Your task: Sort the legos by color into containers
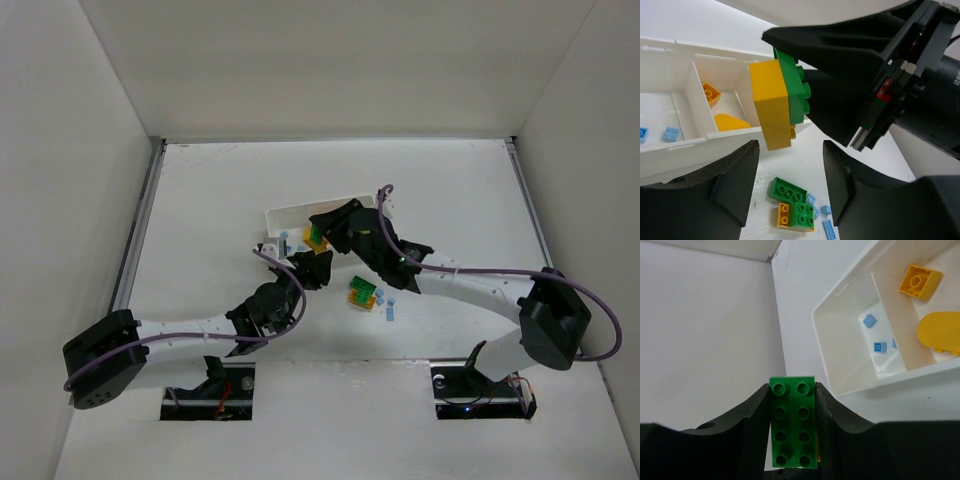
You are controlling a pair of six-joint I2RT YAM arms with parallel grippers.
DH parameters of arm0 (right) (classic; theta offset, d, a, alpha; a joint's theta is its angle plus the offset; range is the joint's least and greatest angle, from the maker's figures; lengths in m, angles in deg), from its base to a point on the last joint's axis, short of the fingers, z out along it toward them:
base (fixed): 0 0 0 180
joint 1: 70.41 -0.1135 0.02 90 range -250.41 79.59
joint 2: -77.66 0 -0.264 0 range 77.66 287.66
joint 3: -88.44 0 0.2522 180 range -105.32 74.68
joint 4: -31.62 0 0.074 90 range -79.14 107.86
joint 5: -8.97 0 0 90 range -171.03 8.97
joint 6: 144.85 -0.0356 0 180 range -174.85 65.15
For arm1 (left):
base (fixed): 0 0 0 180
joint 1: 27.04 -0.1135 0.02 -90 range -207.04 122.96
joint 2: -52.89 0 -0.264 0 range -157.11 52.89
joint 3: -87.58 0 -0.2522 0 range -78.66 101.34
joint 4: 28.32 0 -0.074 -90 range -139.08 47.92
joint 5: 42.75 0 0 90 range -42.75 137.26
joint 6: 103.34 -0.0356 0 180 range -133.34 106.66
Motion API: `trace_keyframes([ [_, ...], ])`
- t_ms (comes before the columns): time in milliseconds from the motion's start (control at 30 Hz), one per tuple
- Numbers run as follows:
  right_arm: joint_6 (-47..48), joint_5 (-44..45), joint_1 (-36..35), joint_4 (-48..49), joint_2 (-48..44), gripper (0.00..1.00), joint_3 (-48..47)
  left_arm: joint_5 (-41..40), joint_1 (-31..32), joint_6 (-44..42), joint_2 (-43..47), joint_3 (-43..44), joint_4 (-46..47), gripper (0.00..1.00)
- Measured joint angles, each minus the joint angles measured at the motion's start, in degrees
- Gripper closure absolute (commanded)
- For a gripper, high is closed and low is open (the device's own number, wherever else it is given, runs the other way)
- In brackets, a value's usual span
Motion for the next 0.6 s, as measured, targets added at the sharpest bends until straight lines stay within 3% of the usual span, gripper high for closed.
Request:
trace_keyframes([
  [167, -1.0, -0.1, -0.4, 0.2, -2.1, 0.83, 2.1, -2.5, 0.0, -1.8, -2.2, 0.0, 3.5, 0.68],
  [600, -2.3, -1.7, -0.3, 2.0, -6.5, 0.86, 5.3, -2.1, 1.7, -5.3, -2.2, 0.2, 6.9, 0.85],
])
